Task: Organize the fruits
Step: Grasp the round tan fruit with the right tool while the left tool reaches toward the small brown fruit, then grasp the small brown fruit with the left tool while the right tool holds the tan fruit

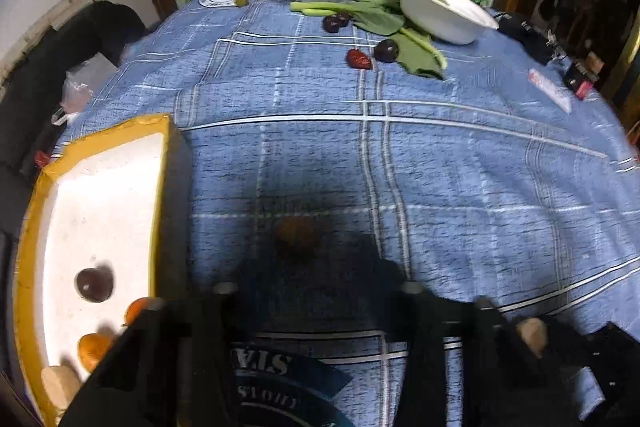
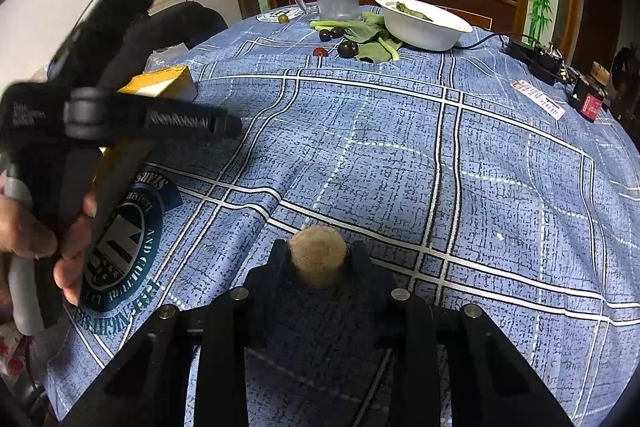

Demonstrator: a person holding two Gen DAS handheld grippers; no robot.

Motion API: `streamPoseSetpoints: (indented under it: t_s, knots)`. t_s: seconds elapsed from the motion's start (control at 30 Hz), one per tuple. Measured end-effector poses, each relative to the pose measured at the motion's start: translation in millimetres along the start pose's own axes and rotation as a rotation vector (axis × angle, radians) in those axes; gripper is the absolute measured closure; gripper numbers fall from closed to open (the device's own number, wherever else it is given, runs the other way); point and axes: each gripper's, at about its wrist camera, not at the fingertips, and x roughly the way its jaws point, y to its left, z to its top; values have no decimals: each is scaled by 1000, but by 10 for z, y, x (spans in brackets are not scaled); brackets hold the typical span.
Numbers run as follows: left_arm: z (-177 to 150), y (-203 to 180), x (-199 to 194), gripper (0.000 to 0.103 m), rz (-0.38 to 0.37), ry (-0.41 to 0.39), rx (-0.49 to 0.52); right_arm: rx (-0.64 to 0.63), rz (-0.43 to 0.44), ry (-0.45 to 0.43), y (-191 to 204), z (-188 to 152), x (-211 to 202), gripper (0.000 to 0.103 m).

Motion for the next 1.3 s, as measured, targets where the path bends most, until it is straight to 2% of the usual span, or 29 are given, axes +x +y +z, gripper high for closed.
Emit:
streamPoseSetpoints:
  t_s: [0.1,0.33,0.6,0.67,0.8,0.9,1.07,1.17,1.3]
  knots:
    - [-36,46,-44,87,-47,-1,-31,13,-1,-13,-27,-3,-34,70]
    - [-213,184,-585,87,-144,-104,-85,62,18,-57,-120,1,-133,70]
    - [-718,703,-1282,87,-326,-223,-262,112,68,-90,-179,-7,-233,70]
    - [-875,846,-1404,87,-320,-250,-292,127,78,-97,-185,-14,-259,70]
    - [-1210,1135,-1604,87,-245,-305,-318,131,69,-121,-93,-8,-379,69]
    - [-1406,1342,-1607,86,-219,-304,-347,111,84,-118,78,-10,-451,69]
    - [-1652,1592,-1525,86,-244,-283,-414,23,114,-91,528,30,-474,69]
    - [-1711,1475,-1512,86,-277,-266,-363,-9,137,-62,757,27,-403,69]
    - [-1658,1036,-1516,84,-309,-262,-207,-34,134,-40,911,-60,-338,69]
